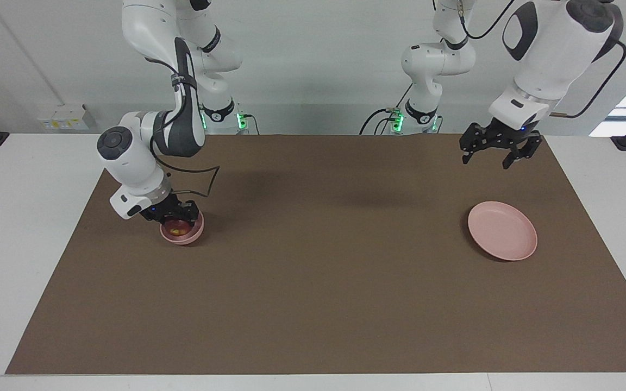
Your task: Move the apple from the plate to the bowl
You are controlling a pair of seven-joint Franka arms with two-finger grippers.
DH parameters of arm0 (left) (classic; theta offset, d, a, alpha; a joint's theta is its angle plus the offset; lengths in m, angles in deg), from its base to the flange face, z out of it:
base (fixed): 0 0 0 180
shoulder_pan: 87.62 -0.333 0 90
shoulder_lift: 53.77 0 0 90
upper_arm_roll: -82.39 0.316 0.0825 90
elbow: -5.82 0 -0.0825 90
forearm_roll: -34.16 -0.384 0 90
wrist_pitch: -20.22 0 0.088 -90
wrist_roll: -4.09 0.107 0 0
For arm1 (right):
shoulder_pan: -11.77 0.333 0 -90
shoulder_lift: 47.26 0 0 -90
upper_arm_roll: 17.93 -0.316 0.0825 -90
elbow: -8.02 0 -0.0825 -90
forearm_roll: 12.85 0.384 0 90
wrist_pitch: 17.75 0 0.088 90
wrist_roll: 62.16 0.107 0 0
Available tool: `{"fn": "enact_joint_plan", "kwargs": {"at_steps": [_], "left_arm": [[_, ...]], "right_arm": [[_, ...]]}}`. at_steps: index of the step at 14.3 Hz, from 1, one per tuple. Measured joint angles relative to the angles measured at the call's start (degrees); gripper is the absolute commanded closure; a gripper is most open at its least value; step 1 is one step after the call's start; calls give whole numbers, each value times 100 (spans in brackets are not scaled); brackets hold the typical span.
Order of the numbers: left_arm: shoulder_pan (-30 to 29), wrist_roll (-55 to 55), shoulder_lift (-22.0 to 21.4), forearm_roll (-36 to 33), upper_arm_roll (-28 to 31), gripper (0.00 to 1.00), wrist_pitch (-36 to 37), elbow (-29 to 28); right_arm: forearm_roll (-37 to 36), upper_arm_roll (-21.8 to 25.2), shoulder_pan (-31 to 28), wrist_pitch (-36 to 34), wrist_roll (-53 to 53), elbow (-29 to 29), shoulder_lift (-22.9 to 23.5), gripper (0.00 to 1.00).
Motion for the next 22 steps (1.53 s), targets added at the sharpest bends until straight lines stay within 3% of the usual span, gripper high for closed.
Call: {"fn": "enact_joint_plan", "kwargs": {"at_steps": [6, 14, 17, 19, 20, 22], "left_arm": [[254, 564, -10, -19, 606, 0, 1385, 1074], [375, 614, -13, -19, 874, 0, 1539, 1270], [374, 614, -23, -19, 880, 0, 1555, 1271], [374, 614, -26, -19, 881, 0, 1562, 1272], [374, 614, -27, -19, 881, 0, 1565, 1272], [374, 614, -27, -19, 881, 0, 1569, 1272]], "right_arm": [[0, -41, 5, 178, 0, -85, 106, 100], [0, -49, 8, 199, 0, -86, 192, 100], [0, -49, 8, 199, 0, -86, 228, 74], [0, -48, 8, 199, 0, -86, 242, 21], [0, -48, 8, 199, 1, -86, 243, 7], [0, -48, 8, 199, 2, -86, 243, 0]]}}
